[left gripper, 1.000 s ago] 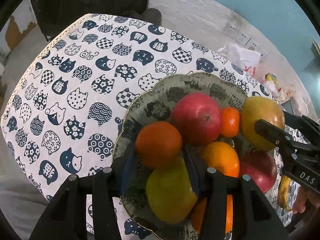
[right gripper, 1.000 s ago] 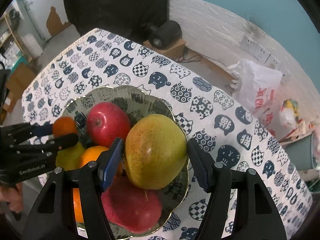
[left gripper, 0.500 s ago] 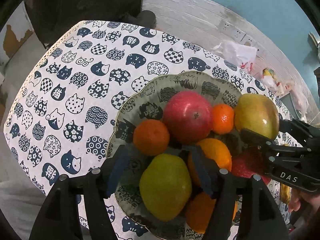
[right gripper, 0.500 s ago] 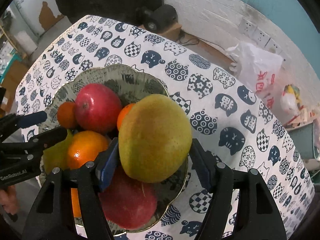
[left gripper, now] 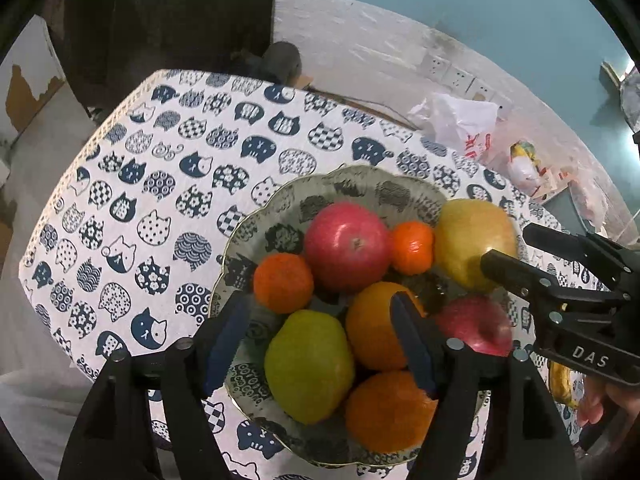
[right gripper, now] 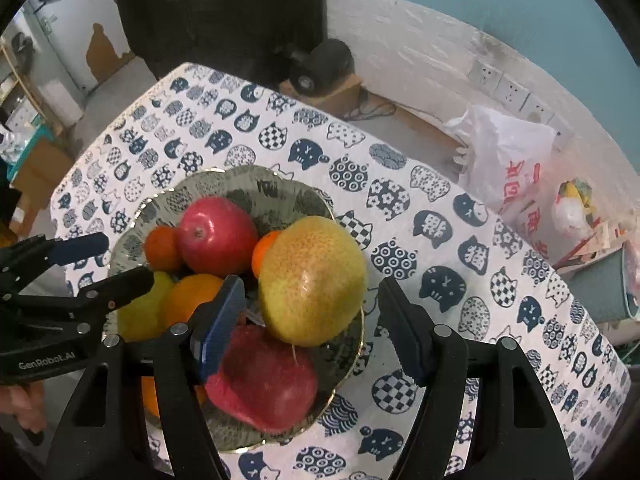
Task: Organize fruits
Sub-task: 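Move both tools from the plate to the two bananas on the cloth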
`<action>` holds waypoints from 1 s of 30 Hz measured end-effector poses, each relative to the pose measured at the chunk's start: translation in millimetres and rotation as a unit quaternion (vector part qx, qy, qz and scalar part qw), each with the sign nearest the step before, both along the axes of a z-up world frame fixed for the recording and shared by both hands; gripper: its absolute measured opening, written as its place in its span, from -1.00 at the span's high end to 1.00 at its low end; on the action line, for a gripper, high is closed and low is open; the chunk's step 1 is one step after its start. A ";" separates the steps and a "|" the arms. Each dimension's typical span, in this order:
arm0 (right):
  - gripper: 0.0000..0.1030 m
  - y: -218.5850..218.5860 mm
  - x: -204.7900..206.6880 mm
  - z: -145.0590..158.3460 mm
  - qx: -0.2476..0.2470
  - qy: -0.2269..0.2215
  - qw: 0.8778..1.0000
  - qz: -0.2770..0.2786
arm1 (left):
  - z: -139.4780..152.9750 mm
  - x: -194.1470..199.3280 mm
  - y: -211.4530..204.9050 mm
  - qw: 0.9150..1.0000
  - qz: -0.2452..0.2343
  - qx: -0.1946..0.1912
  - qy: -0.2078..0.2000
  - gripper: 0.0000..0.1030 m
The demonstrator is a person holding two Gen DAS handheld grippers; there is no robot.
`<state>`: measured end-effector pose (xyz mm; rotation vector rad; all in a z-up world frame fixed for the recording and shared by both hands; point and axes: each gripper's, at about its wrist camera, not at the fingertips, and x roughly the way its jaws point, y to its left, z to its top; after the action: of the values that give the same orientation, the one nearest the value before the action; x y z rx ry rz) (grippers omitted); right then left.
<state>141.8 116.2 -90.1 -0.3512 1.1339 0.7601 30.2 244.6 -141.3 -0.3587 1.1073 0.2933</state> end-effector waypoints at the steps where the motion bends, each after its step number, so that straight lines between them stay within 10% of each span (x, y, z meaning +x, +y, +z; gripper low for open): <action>1: -0.37 -2.8 -1.2 3.9 0.003 -0.002 1.000 0.000 | 2.2 0.5 -2.1 1.000 -0.003 0.002 -0.001 -0.44; 30: -0.44 -199.6 -12.0 53.5 0.001 -0.034 0.992 -0.123 | 43.3 28.2 -175.2 0.987 -0.161 0.021 -0.006 -0.56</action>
<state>129.8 -83.5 -36.6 -0.2295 1.0890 0.5289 58.4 69.5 -98.0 -0.1399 1.1261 0.0273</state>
